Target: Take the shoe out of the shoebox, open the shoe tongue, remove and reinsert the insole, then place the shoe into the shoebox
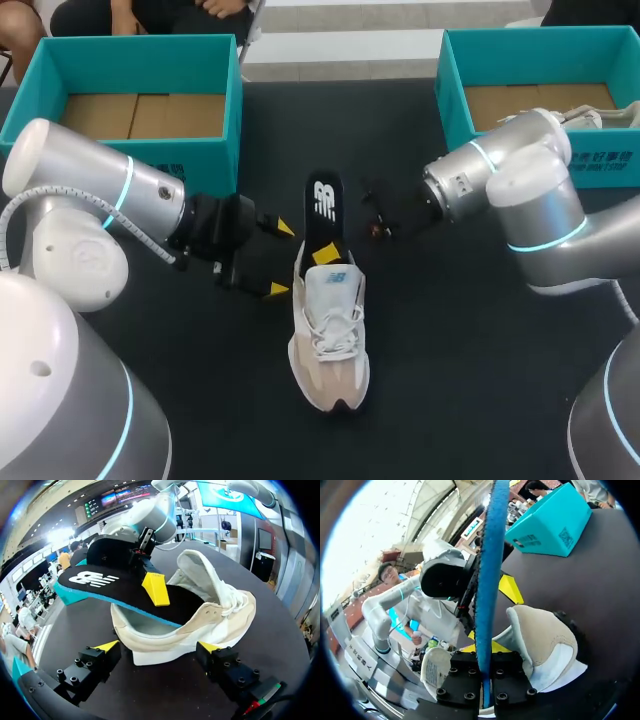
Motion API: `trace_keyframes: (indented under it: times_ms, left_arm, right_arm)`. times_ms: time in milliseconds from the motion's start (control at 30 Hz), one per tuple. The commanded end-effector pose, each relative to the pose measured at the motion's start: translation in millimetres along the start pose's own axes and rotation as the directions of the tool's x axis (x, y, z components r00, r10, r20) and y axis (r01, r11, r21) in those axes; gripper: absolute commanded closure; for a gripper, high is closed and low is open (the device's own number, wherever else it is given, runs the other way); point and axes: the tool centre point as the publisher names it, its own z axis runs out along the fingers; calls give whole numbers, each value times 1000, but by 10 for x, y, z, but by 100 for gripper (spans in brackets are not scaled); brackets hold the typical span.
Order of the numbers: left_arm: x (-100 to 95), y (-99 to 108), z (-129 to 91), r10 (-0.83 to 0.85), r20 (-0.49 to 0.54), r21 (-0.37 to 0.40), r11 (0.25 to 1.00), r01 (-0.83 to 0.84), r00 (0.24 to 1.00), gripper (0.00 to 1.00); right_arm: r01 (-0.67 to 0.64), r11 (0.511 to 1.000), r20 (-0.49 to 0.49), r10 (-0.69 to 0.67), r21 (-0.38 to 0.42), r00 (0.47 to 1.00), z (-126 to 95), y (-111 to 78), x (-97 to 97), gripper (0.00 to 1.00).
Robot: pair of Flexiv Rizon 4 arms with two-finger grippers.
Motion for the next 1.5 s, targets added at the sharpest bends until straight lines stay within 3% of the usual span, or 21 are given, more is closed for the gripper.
trace_keyframes:
  times_ms: [33,200,433,500,600,867,1100,1133,1167,1200,1233,1500]
  left_arm:
    - [-2,-9,7,0,-1,-5,1000,0,1000,0]
    - [-2,-9,7,0,-1,-5,1000,0,1000,0]
    - [-2,-9,7,0,-1,-5,1000,0,1000,0]
    - [-2,-9,7,0,-1,-5,1000,0,1000,0]
    - [-2,-9,7,0,-1,-5,1000,0,1000,0]
    - [-2,-9,7,0,-1,-5,1000,0,1000,0]
    - [-2,-9,7,0,-1,-5,1000,0,1000,0]
    - [-2,-9,7,0,-1,-5,1000,0,1000,0]
    - [-2,-9,7,0,-1,-5,1000,0,1000,0]
    - [-2,-9,7,0,-1,-5,1000,0,1000,0]
    - [-2,-9,7,0,-1,-5,1000,0,1000,0]
    - [-2,-9,7,0,-1,-5,1000,0,1000,0]
  right_arm:
    - [-39,998,-16,40,40,999,113,-132,-67,100]
    - [-74,997,-18,74,30,997,189,-264,-16,100]
    - [-81,996,-11,81,37,997,204,-243,16,100]
    - [-74,996,6,74,48,997,176,-189,35,79]
    - [-69,996,15,69,62,998,143,-131,62,69]
    - [-45,995,60,40,84,997,21,-2,97,66]
    - [-37,996,70,31,87,997,-36,48,64,71]
    - [-38,996,70,32,87,997,-36,44,50,79]
    - [-38,995,70,31,87,997,-36,42,45,80]
    - [-39,995,66,33,88,997,-26,33,28,96]
    - [-40,995,65,34,89,997,-15,21,20,100]
    - [-100,989,43,96,109,994,107,-193,50,100]
